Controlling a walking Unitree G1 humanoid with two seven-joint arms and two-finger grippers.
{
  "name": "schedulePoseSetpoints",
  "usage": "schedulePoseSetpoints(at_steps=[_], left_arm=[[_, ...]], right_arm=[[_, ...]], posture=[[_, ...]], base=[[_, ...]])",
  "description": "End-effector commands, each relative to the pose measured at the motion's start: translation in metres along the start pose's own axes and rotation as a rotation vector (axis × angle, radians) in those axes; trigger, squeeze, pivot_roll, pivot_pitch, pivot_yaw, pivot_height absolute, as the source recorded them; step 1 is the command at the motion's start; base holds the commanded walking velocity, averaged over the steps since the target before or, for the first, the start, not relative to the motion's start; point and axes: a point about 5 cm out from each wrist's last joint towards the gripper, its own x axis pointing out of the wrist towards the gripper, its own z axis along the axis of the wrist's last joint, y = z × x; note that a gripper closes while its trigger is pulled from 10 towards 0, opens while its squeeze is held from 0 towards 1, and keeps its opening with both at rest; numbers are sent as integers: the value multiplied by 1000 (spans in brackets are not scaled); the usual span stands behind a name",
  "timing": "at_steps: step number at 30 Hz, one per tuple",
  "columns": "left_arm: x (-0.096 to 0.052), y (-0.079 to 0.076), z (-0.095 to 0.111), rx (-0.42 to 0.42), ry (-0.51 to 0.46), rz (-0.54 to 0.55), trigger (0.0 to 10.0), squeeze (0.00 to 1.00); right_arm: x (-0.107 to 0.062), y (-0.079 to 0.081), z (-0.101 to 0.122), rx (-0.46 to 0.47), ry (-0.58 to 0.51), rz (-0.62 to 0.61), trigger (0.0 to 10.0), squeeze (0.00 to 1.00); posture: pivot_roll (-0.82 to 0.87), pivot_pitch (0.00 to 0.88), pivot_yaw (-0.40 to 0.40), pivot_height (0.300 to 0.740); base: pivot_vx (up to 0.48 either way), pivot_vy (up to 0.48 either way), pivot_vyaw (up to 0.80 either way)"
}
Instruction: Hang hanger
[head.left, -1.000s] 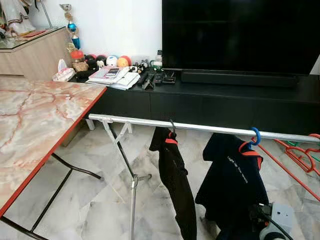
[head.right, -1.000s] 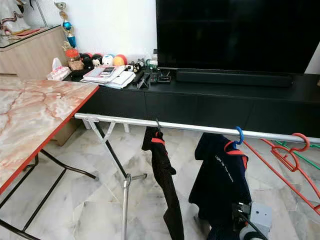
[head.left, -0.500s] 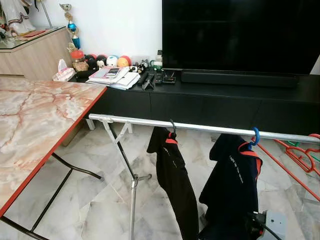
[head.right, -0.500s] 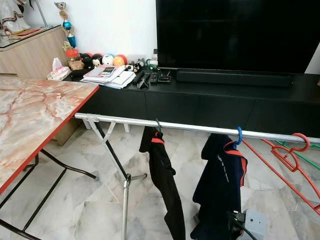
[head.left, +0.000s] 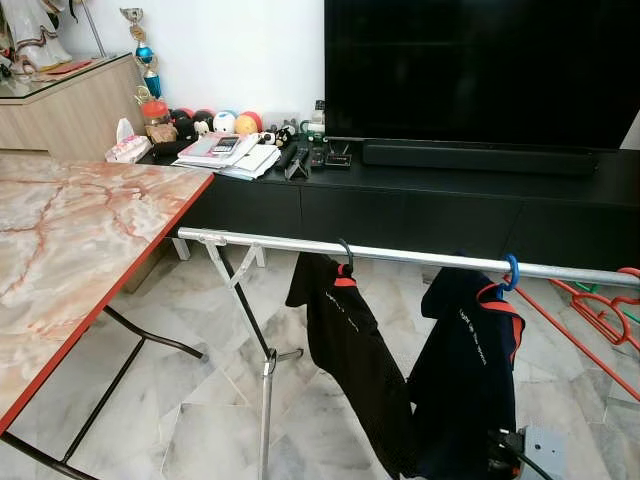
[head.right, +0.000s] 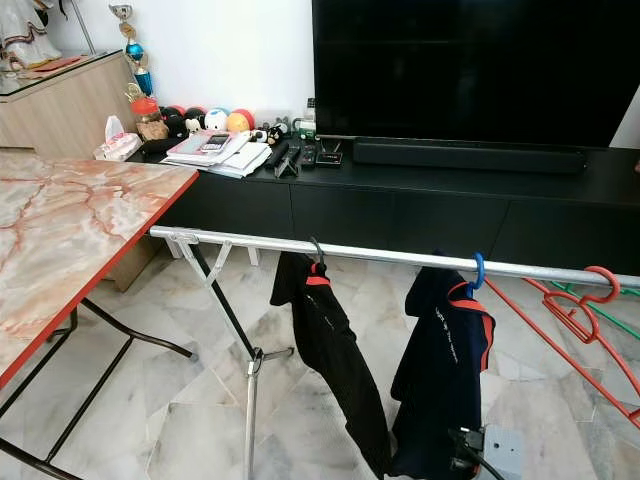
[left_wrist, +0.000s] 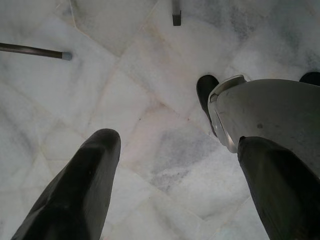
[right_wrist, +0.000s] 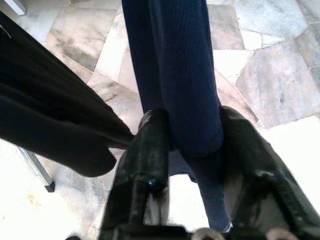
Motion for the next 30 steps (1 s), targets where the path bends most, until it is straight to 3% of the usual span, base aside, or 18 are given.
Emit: schedulePoseSetpoints(at_steps=[1,15,26,30], left_arm=[[-1,3,-4,11,17,3,10000,0],[-1,2,-4,13,18,3,10000,0],[-1,2,-5,19,21,-4,10000,0],[-1,2,-5,19,22,-5,10000,0]], right_arm=[[1,3,0,1,-3,8,0,0],[-1,2,-10,-3,49,-23,0,0],[-14,1,-50,-38,254,-31,0,0],[-16,0,-54,-44,282,-26,0,0]], posture=[[-20,0,27,740],[-17,0,25,740],[-19,0,25,740],[-19,0,26,740]], base=[[0,0,0],[0,0,0],[0,0,0],[0,0,0]])
